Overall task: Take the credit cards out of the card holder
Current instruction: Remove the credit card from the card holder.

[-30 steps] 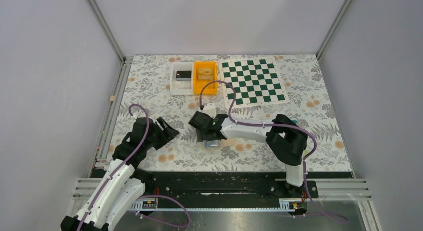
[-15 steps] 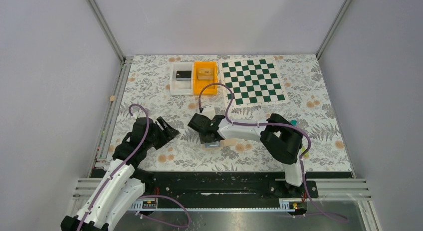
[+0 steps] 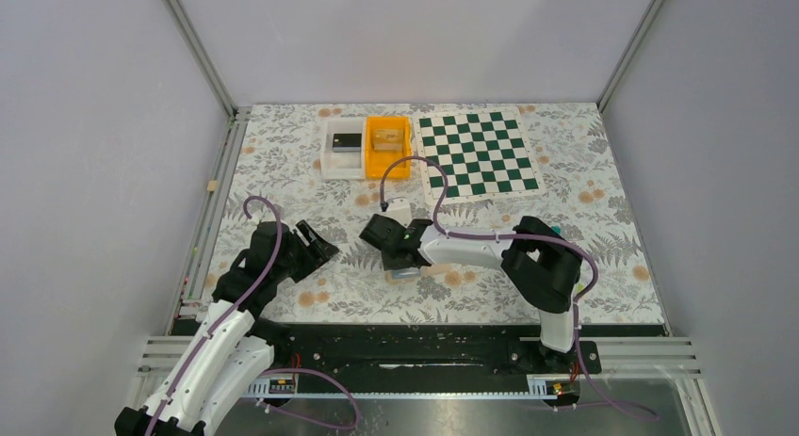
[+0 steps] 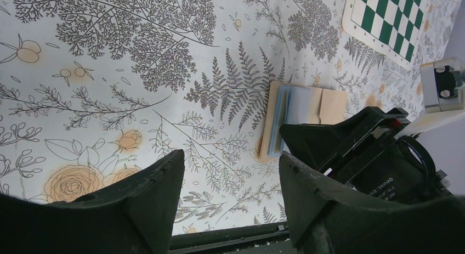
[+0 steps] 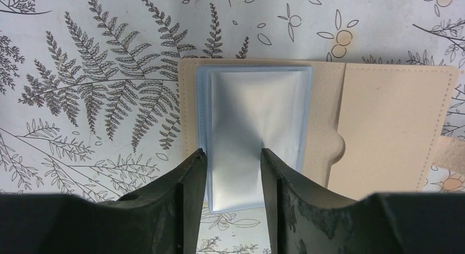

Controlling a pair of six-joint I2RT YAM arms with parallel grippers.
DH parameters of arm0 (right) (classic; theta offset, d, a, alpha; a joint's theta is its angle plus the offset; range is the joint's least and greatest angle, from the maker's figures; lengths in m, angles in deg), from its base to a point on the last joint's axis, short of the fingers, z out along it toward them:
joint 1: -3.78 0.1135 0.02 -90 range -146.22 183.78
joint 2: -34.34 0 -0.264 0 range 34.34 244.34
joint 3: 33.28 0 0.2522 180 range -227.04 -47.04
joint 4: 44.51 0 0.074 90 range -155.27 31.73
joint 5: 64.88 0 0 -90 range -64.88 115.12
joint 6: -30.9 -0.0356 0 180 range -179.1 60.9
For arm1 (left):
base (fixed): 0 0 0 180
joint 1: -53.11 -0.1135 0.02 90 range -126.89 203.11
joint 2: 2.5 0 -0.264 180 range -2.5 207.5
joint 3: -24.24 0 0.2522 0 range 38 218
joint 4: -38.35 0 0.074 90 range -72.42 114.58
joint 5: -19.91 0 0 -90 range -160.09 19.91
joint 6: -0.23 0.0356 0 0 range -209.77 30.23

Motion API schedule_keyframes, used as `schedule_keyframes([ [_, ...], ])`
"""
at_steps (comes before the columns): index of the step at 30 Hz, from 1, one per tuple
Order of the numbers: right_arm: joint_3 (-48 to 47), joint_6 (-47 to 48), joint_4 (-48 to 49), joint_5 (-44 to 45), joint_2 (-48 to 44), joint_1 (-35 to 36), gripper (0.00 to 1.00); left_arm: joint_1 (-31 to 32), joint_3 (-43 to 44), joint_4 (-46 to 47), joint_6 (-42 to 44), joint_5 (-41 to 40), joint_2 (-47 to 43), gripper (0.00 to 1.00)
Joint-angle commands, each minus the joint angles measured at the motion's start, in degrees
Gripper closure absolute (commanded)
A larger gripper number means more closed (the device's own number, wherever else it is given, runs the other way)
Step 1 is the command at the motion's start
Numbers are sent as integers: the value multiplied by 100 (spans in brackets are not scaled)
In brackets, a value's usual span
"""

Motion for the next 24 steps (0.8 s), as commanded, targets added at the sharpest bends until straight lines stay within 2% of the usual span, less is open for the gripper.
schedule_keyframes([
  [1, 105, -131, 116, 166, -417, -56, 53, 17, -33, 292, -10, 147, -9, 37],
  [14, 232, 135, -16, 619, -699, -93, 54, 17, -128, 433, -71, 239, 64, 37],
  [16, 207, 158, -55, 613, -687, -108, 50, 15, -134, 452, -80, 250, 72, 37],
  [18, 158, 211, -25, 453, -643, -113, 40, 16, -152, 466, -81, 242, 89, 37],
  [20, 71, 237, -42, 274, -529, -111, 34, 17, -178, 488, -94, 245, 99, 37],
  [24, -7, 229, -104, 295, -328, -117, 32, 17, -193, 499, -90, 275, 86, 37],
])
